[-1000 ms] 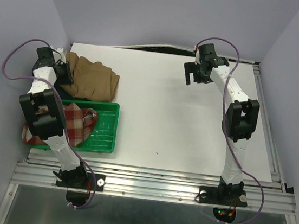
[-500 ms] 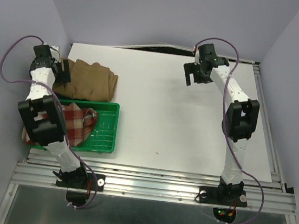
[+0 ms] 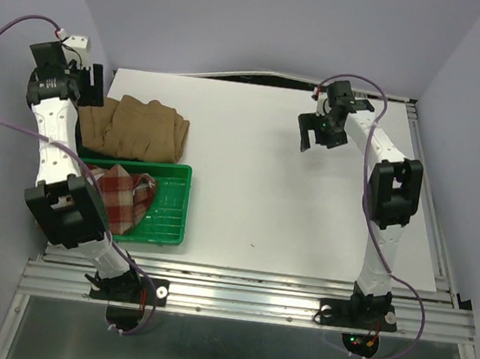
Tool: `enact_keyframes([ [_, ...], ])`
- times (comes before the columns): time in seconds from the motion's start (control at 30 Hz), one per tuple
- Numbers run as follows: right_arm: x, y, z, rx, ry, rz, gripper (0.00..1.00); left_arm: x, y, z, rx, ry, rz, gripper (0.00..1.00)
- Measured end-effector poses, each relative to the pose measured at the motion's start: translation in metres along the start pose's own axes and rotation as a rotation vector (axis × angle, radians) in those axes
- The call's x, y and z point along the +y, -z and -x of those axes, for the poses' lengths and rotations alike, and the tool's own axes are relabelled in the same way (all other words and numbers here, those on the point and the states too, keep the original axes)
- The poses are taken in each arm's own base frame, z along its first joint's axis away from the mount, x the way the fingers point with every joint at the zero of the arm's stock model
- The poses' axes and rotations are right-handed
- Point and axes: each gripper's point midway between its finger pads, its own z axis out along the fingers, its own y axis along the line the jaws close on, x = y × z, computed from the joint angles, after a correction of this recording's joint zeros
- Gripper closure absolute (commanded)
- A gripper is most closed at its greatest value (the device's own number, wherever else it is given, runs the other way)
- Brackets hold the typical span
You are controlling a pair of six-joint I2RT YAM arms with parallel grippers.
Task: Fold and stack the skirts
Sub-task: Neatly place the folded skirt to the corner
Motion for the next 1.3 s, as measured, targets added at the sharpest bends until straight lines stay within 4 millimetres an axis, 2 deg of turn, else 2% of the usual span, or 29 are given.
enact_keyframes([
  [0.07, -0.002, 0.001, -0.01, 0.02, -0.017, 0.029, 0.0, -0.013, -0.009, 0.003, 0.005, -0.002, -0.066, 0.22],
  [0.17, -0.004, 0.006, -0.024, 0.039, -0.043, 0.073, 0.0, -0.025, -0.031, -0.008, 0.054, 0.005, -0.117, 0.23],
  [0.3, -0.006, 0.012, -0.042, 0.066, -0.071, 0.118, 0.0, -0.031, -0.07, -0.044, 0.178, 0.023, -0.124, 0.26],
  [0.43, -0.007, 0.013, -0.059, 0.096, -0.097, 0.148, 0.0, -0.016, -0.102, -0.086, 0.306, 0.047, -0.021, 0.26],
  [0.6, -0.008, 0.014, -0.079, 0.134, -0.12, 0.165, 0.0, -0.008, -0.117, -0.112, 0.372, 0.061, 0.043, 0.2],
  [0.83, -0.012, 0.027, -0.074, 0.1, -0.115, 0.166, 0.0, -0.012, -0.12, -0.11, 0.358, 0.084, 0.026, 0.11],
  [0.93, -0.021, 0.036, -0.07, 0.073, -0.133, 0.168, 0.0, -0.01, -0.11, -0.096, 0.323, 0.084, 0.037, 0.05],
  [1.03, -0.034, 0.04, -0.069, 0.056, -0.173, 0.178, 0.0, -0.005, -0.081, -0.057, 0.216, 0.078, 0.046, 0.01],
  [1.07, -0.04, 0.041, -0.07, 0.051, -0.188, 0.18, 0.0, -0.004, -0.065, -0.032, 0.157, 0.067, 0.039, 0.01],
  [1.1, -0.048, 0.043, -0.07, 0.043, -0.211, 0.181, 0.0, -0.004, -0.056, -0.017, 0.12, 0.056, 0.039, 0.01],
  [1.17, -0.06, 0.047, -0.07, 0.028, -0.245, 0.188, 0.0, -0.003, -0.027, 0.036, -0.012, 0.008, 0.053, 0.02],
  [1.2, -0.066, 0.049, -0.069, 0.018, -0.258, 0.19, 0.0, -0.01, -0.015, 0.055, -0.062, -0.016, 0.053, 0.01],
  [1.23, -0.07, 0.051, -0.068, 0.008, -0.268, 0.191, 0.0, -0.025, 0.0, 0.073, -0.112, -0.049, 0.041, 0.01],
  [1.3, -0.076, 0.058, -0.064, -0.019, -0.281, 0.191, 0.0, -0.063, 0.015, 0.086, -0.157, -0.104, -0.02, 0.02],
])
